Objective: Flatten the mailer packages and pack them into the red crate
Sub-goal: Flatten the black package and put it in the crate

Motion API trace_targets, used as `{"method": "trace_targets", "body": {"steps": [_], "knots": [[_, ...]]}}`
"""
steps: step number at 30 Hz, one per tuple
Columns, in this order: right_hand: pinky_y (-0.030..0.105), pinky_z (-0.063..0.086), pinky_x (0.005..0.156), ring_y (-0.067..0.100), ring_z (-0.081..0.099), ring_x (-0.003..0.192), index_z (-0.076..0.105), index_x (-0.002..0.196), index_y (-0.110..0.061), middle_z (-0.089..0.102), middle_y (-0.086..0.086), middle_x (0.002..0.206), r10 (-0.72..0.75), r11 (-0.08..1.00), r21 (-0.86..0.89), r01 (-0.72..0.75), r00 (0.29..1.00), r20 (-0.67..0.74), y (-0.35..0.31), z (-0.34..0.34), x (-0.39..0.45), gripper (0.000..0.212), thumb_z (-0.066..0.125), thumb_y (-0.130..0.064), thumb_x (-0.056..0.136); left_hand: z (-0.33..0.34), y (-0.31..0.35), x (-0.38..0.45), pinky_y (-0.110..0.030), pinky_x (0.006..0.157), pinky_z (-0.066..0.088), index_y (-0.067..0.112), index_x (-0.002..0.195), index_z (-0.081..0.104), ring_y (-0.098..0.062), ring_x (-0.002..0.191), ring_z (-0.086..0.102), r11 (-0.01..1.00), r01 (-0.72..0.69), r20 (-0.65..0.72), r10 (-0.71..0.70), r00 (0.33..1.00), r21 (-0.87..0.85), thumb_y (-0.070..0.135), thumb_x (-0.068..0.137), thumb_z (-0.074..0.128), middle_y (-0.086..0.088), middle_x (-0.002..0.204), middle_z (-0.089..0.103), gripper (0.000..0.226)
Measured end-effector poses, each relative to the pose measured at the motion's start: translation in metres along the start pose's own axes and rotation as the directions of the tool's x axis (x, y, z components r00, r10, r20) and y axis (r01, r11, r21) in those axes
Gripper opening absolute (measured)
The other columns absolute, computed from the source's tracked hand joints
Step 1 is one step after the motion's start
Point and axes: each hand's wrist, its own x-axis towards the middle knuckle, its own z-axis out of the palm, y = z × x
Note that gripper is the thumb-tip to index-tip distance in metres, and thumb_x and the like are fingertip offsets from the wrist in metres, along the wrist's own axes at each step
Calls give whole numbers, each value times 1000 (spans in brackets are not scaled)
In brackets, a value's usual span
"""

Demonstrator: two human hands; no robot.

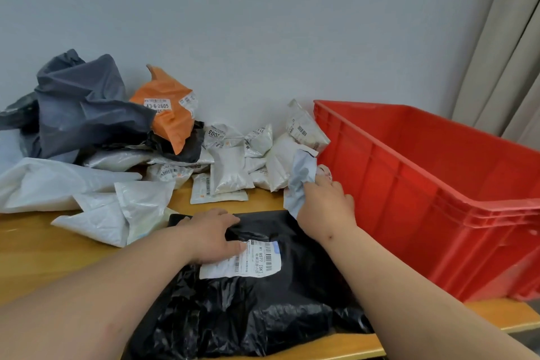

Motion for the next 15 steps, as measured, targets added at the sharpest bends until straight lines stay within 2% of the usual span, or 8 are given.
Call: {"method": "trace_targets", "body": {"steps": [2,3,6,7,8,10,12,15], "knots": [[39,38,90,27,36,126,44,138,-16,33,-1,149,-67,996,50,74,988,-141,-6,-7,11,51,53,-11,88,-3,-3,5,-40,116,30,35,151,28,-20,144,27,1000,-8,-22,7,1000,-15,64,90,48,8,160,20,71],[39,40,91,27,36,128,43,140,-15,31,-1,151,-102,990,72,120,971,-217,-10,-11,17,55,55,-10,86,-5,-5,8,-38,113,33,35,151,29,-19,141,32,1000,-8,-50,7,999,-30,64,90,48,8,159,23,70],[48,39,103,33,32,138,46,140,-6,30,7,157,-222,947,101,305,849,-480,-33,-22,34,62,52,2,79,-11,-12,15,-37,115,30,33,151,31,-19,143,29,999,10,-168,-17,986,-44,61,93,47,7,160,23,67],[52,38,107,37,30,141,48,140,-4,29,10,159,-261,930,80,359,797,-545,-41,-24,40,63,50,3,77,-13,-16,17,-38,116,28,33,151,31,-20,144,27,999,18,-203,-26,979,-43,61,93,46,6,160,23,66],[55,32,112,38,24,145,45,143,-7,21,10,163,-302,920,44,389,776,-554,-49,-25,47,66,47,2,78,-15,-19,19,-39,117,26,33,150,31,-20,145,27,999,23,-232,-33,972,-45,60,94,46,6,160,23,65],[55,11,121,34,-6,152,29,154,-26,-10,1,166,-359,921,-5,389,845,-397,-64,-24,62,79,44,0,81,-17,-28,24,-41,117,26,33,150,32,-19,144,28,998,26,-271,-42,962,-62,60,93,46,6,158,27,64],[54,-3,122,31,-25,148,23,153,-42,-28,-5,162,-373,926,-21,377,905,-203,-72,-20,76,86,46,-1,82,-16,-36,29,-42,116,27,33,150,32,-18,143,29,997,28,-268,-46,962,-70,61,92,47,7,157,28,66],[52,-6,122,29,-27,148,32,148,-49,-30,-8,161,-316,941,100,324,945,-87,-71,-8,86,79,49,-4,85,-11,-44,34,-43,117,24,34,151,28,-19,145,26,998,34,-207,-42,978,-43,65,89,48,7,159,25,72]]}}
